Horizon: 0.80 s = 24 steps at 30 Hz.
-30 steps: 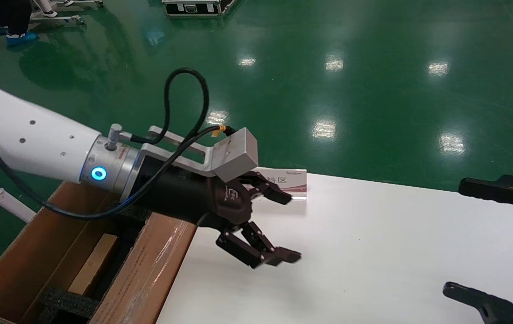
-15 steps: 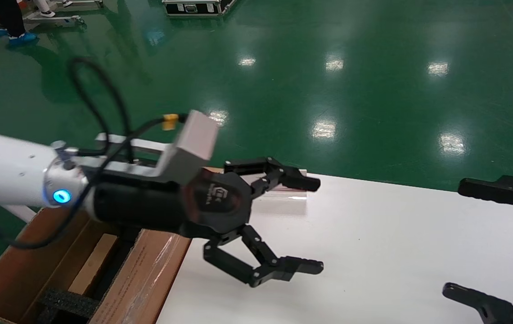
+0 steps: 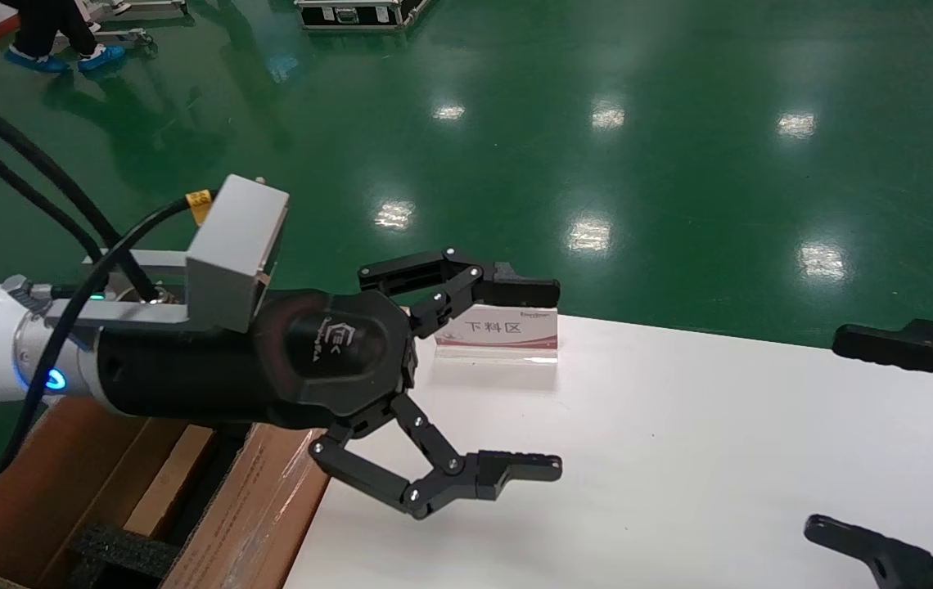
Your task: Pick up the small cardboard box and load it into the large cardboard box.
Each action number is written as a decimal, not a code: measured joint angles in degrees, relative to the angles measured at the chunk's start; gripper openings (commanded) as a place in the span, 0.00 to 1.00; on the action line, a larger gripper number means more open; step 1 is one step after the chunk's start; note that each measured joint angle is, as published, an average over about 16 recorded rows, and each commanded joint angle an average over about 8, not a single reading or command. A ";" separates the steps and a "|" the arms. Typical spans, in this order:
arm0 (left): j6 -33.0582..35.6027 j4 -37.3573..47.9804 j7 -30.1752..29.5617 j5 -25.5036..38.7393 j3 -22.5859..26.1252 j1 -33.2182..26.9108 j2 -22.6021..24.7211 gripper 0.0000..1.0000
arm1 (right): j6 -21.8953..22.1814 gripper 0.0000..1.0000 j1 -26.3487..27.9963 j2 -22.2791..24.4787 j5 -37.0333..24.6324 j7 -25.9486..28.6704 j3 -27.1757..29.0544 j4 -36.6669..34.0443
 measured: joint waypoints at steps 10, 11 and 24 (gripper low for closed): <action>0.12 0.02 0.23 -0.20 -0.38 0.31 0.01 1.00 | 0.00 1.00 -0.01 -0.01 -0.04 0.04 0.07 0.00; 0.13 0.02 0.25 -0.22 -0.42 0.34 0.02 1.00 | 0.00 1.00 -0.01 -0.01 -0.04 0.04 0.07 0.00; 0.28 0.04 0.54 -0.48 -0.91 0.74 0.03 1.00 | 0.00 1.00 -0.02 -0.01 -0.04 0.04 0.08 0.00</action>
